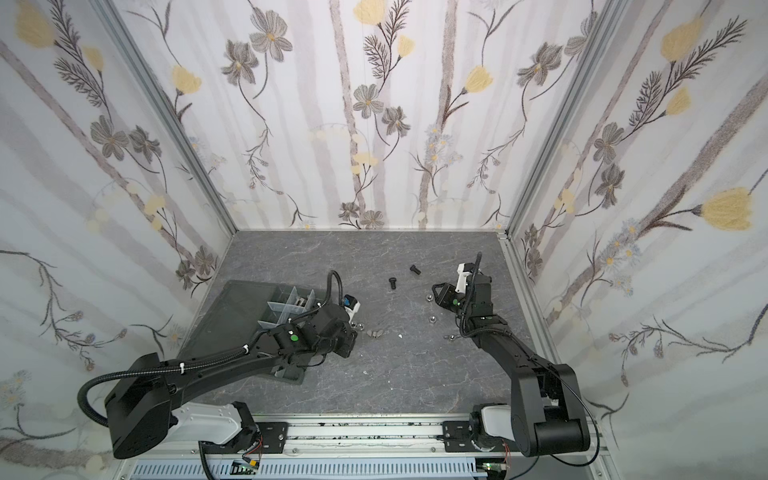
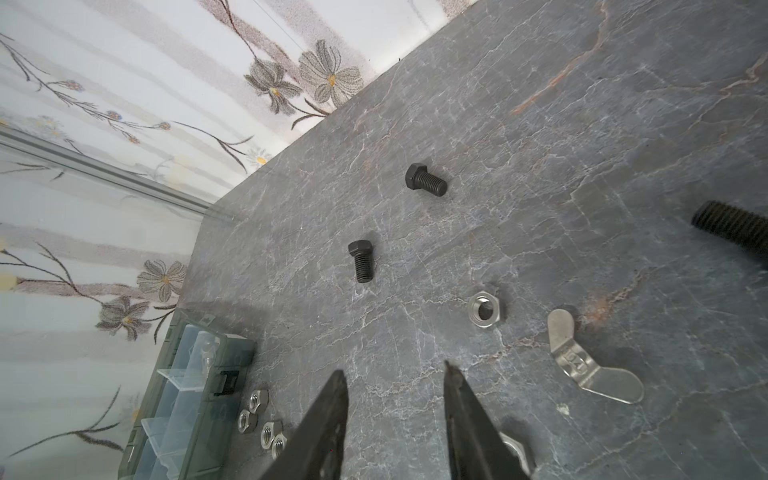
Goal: Sort the screws and nuts into containers
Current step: 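Carry the wing nut with the left gripper into the organizer box and open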
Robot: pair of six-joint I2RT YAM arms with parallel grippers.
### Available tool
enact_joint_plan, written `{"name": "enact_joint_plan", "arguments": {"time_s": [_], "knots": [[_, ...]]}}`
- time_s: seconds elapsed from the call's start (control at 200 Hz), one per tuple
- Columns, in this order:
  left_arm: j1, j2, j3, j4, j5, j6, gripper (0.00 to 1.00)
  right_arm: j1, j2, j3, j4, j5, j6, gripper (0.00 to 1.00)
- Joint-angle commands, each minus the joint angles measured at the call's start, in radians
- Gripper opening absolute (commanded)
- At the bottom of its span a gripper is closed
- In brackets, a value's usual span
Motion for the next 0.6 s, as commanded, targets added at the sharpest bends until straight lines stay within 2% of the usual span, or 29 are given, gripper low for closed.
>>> {"name": "enact_joint_plan", "arguments": {"time_s": [0.0,0.26,0.594], "knots": [[0.075,-0.046,-0.022,-0.017,0.024,-0.041,0.17,0.014,0.008,-0.003,0.042,-0.015,0.009,0.4],[0.236,-0.125,-0.042,-0.08,-0.033,-0.042,0.17,0.042,0.016,-0.002,0.05,-0.018,0.01,0.4],[0.408,-0.176,-0.067,-0.096,-0.043,-0.01,0.17,0.069,0.022,-0.002,0.054,-0.027,0.009,0.4]]}}
